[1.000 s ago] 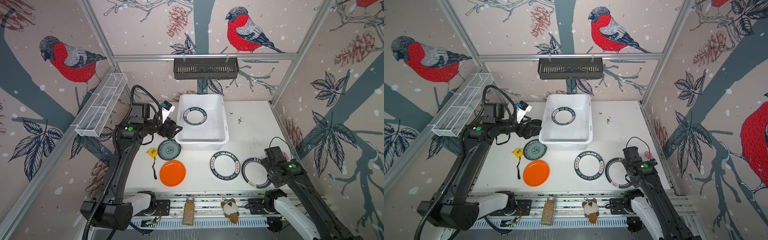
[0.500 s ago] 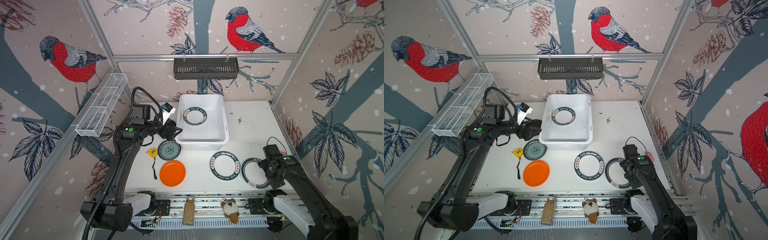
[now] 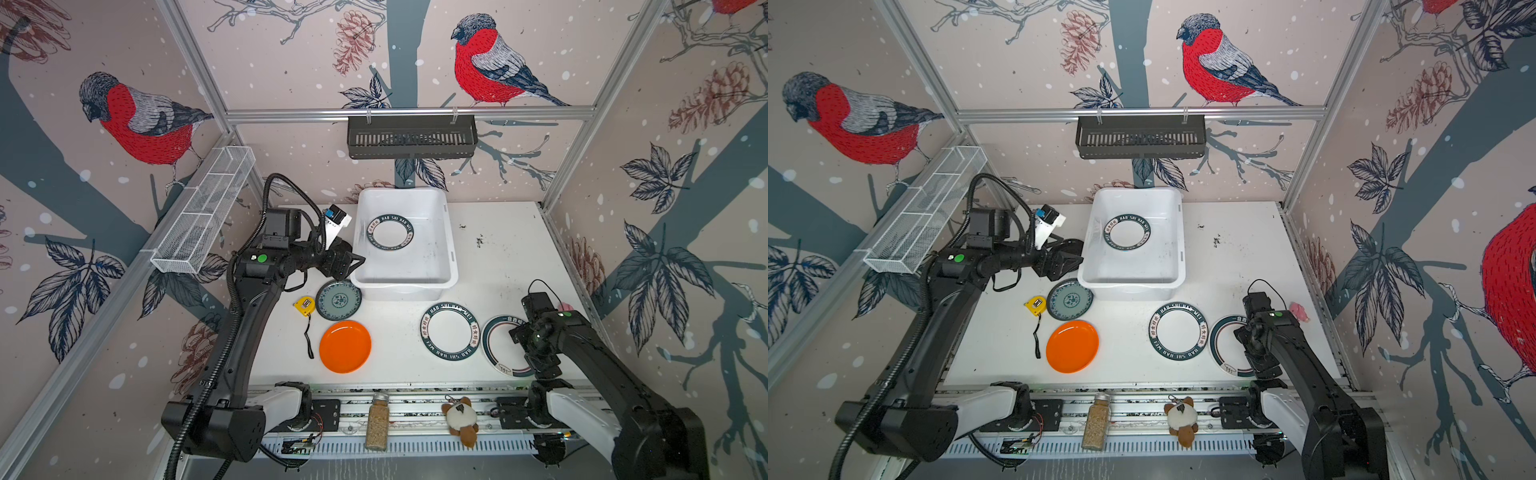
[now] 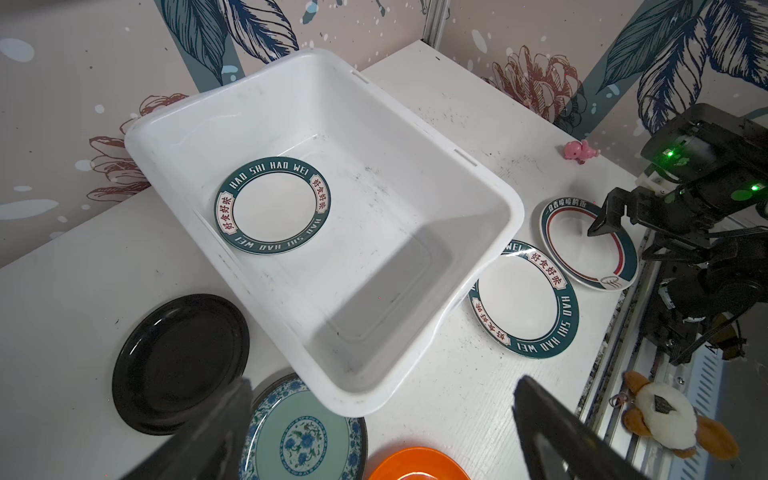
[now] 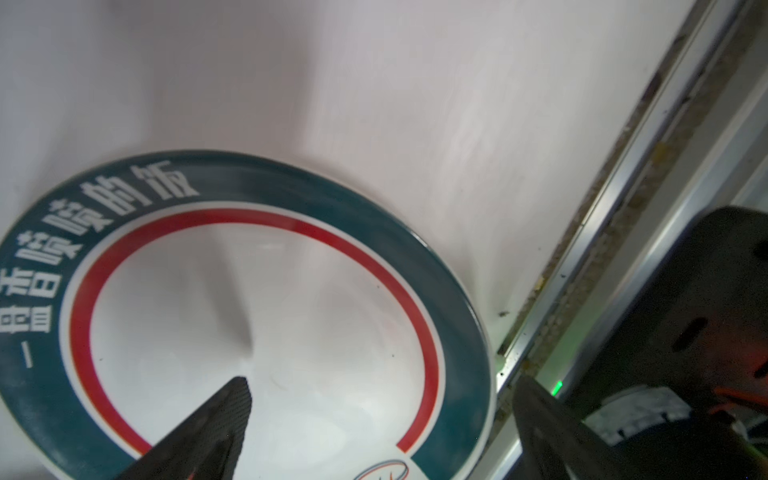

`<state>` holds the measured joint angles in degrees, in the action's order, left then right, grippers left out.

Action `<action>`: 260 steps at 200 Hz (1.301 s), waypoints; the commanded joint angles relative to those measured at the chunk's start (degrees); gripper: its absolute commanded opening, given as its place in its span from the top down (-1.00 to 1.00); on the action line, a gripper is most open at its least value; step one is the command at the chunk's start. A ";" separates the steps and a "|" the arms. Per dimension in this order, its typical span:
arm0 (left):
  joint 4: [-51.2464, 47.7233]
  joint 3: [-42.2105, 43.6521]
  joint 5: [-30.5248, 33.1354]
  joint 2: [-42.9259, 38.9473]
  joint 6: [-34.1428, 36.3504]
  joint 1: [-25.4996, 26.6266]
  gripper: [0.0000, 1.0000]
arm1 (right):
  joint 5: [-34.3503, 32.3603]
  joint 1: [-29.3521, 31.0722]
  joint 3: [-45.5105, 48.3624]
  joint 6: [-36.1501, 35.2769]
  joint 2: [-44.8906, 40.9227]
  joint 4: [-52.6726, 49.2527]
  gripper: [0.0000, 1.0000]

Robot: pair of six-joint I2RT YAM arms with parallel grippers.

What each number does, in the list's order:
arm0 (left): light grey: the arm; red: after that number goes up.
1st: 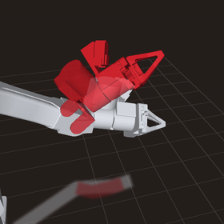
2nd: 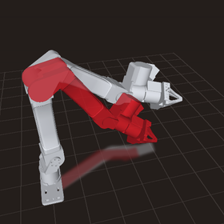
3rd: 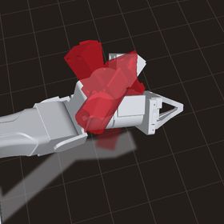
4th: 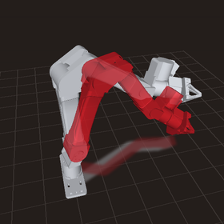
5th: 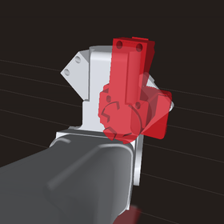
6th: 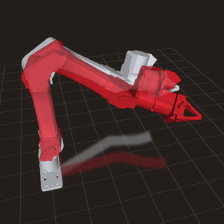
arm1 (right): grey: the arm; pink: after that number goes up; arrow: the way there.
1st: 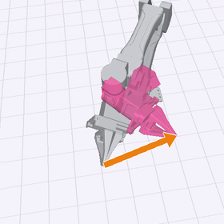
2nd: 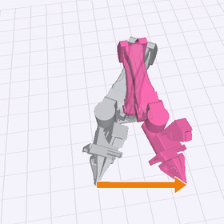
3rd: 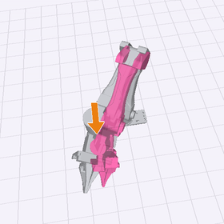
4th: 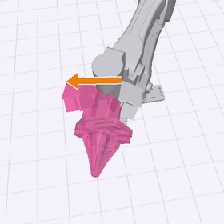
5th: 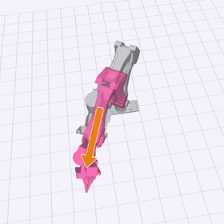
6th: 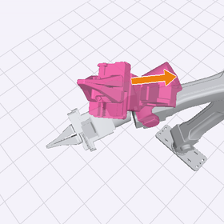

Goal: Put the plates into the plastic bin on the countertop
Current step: 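Grip the rim of the red-ringed green plate with the right gripper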

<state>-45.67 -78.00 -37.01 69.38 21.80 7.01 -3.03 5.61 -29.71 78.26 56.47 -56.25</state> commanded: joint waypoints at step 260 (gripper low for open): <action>2.98 -0.42 -0.76 1.35 -1.59 -0.04 -0.94 | 11.64 -1.89 8.21 -0.50 -10.55 20.80 -0.88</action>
<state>-44.07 -78.26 -37.10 70.61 20.73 7.01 7.29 4.03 -22.57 78.00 47.64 -40.12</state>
